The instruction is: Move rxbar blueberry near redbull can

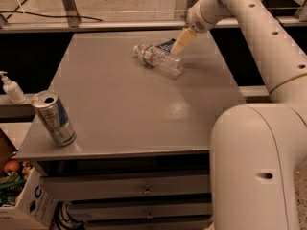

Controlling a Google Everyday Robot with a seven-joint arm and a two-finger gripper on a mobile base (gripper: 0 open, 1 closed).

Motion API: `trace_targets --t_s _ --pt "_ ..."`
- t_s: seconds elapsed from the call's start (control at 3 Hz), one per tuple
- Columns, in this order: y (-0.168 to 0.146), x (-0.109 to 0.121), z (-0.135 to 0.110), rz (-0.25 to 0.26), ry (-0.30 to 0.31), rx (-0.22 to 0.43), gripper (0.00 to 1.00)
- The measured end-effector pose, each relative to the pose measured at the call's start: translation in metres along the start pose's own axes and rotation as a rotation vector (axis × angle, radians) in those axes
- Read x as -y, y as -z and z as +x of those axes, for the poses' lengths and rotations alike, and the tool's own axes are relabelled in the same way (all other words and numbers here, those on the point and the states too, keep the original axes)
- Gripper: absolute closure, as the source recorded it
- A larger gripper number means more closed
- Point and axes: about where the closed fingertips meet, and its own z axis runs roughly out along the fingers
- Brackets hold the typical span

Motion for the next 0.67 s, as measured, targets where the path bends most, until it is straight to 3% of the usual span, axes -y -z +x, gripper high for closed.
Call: trace_targets --t_s 0.67 --pt "-0.0067 0.0008 0.0119 -0.025 -0.171 0.084 0.00"
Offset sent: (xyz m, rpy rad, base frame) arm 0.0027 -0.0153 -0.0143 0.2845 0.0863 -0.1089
